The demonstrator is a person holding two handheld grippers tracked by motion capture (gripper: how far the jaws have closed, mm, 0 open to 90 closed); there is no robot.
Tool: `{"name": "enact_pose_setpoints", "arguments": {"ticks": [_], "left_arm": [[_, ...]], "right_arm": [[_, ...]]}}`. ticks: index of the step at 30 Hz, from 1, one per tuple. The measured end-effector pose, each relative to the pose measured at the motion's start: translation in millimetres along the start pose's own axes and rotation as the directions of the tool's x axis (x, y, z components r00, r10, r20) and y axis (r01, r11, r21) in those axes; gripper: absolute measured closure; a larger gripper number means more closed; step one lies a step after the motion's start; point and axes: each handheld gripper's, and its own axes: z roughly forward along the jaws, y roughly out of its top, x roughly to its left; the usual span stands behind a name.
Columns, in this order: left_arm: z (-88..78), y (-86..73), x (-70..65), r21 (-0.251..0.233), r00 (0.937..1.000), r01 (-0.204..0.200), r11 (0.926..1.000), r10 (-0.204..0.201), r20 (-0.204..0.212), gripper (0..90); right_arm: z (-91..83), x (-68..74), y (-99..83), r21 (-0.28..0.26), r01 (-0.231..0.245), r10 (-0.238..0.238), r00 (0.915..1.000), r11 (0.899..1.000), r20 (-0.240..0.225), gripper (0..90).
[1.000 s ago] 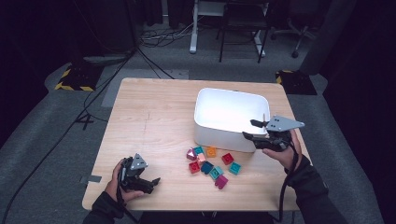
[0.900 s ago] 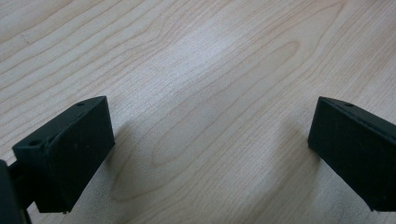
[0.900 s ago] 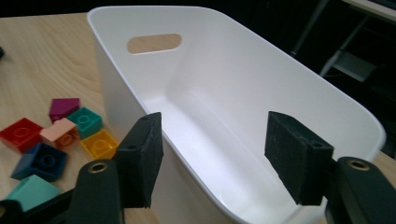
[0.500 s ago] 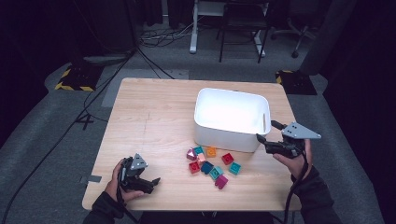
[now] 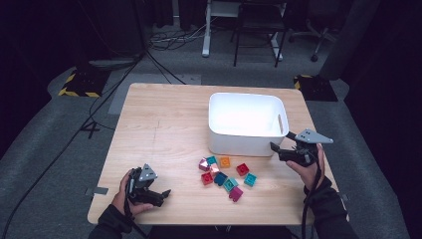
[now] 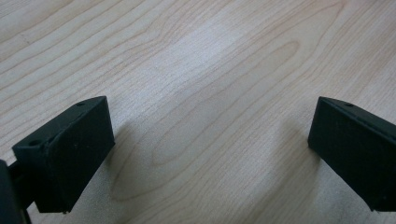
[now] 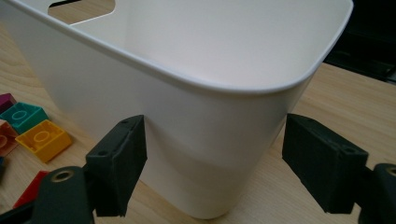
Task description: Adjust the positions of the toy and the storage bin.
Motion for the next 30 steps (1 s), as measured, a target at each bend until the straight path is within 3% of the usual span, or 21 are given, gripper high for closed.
{"name": "enact_pose_setpoints", "arguments": {"ticks": [2,9,16,18,19,20,21,22,25,27,30], "left_arm": [[0.0,0.0,0.0,0.000,1.0000,0.000,1.0000,0.000,0.000,0.6],[-0.1,0.0,0.0,0.001,1.0000,0.000,1.0000,0.000,0.000,0.5],[-0.3,0.0,0.0,0.000,1.0000,-0.001,1.0000,0.001,-0.004,0.6],[-0.3,0.0,0.0,0.000,1.0000,-0.001,1.0000,0.001,-0.004,0.6],[-0.2,-0.1,-0.2,0.000,1.0000,0.000,1.0000,0.000,-0.004,0.6],[-0.2,-0.3,-0.5,0.005,1.0000,0.004,1.0000,-0.004,0.007,0.6],[-0.2,-0.3,-0.5,0.005,1.0000,0.004,1.0000,-0.004,0.007,0.6],[-0.2,-0.3,-0.4,0.005,1.0000,0.003,1.0000,-0.003,0.006,0.6],[-0.2,-0.3,-0.5,0.004,1.0000,0.005,1.0000,-0.005,0.007,0.5],[-0.2,-0.3,-0.5,0.004,1.0000,0.004,1.0000,-0.004,0.007,0.6],[-0.3,-0.3,-0.5,0.004,1.0000,0.002,1.0000,-0.002,0.007,0.6]], "right_arm": [[0.9,0.6,-6.0,0.014,-0.019,0.019,0.9997,1.000,-0.012,25.5],[-3.8,4.6,-25.5,0.074,0.013,-0.007,0.9974,0.997,-0.071,28.9],[-5.4,26.7,-40.3,0.112,0.079,-0.056,0.9804,0.991,-0.189,31.2],[-4.8,30.7,-41.9,0.117,0.092,-0.067,0.9771,0.989,-0.202,31.3],[-4.4,35.4,-43.6,0.122,0.095,-0.067,0.9736,0.988,-0.218,31.3],[-2.9,44.3,-47.0,0.127,0.112,-0.075,0.9608,0.986,-0.267,31.3],[-2.9,44.3,-47.0,0.127,0.112,-0.075,0.9608,0.986,-0.267,31.3],[-1.6,53.7,-50.0,0.132,0.131,-0.086,0.9500,0.983,-0.300,31.3],[1.4,66.2,-55.8,0.145,0.163,-0.104,0.9312,0.976,-0.349,31.2],[3.8,73.8,-58.8,0.152,0.184,-0.117,0.9222,0.971,-0.368,31.3],[9.4,80.6,-61.4,0.175,0.202,-0.126,0.9207,0.964,-0.369,32.6]]}}
